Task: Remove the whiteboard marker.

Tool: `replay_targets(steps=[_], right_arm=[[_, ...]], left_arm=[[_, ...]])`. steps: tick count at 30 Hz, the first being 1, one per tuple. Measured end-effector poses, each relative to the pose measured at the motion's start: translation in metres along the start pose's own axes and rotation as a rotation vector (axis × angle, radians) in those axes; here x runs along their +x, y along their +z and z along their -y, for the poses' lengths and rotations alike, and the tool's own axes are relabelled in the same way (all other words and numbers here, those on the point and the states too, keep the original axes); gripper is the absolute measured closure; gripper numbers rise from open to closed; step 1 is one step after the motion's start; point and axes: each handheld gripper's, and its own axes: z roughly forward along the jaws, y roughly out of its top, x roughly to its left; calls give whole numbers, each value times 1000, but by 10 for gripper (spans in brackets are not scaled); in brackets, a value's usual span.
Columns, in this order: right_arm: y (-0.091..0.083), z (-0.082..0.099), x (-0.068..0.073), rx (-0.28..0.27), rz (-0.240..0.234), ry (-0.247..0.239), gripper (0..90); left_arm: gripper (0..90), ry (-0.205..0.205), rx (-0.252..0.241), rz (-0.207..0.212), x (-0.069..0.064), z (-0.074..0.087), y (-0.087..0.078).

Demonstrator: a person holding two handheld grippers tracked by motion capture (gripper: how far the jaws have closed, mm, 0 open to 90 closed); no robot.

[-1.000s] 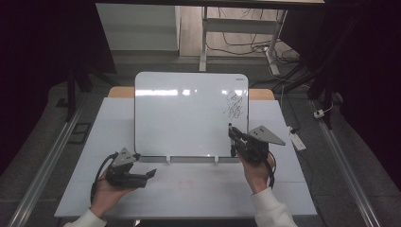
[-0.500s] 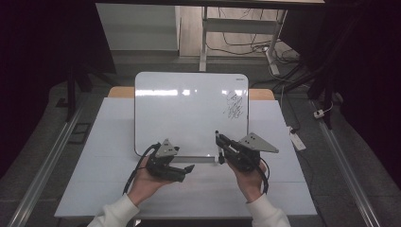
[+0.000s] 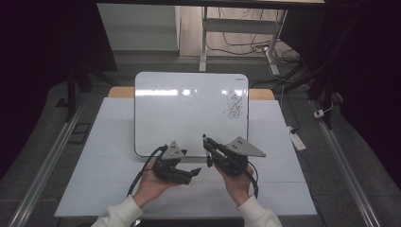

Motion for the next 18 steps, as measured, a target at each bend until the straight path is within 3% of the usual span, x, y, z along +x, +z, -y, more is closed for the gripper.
replay_targets(steps=[7, 18], right_arm=[[4, 6, 11, -34, -29, 27, 808], [1, 6, 18, -81, -44, 22, 807]], left_arm=[[290, 8, -9, 26, -4, -1, 10], [588, 26, -3, 61, -3, 1, 16]])
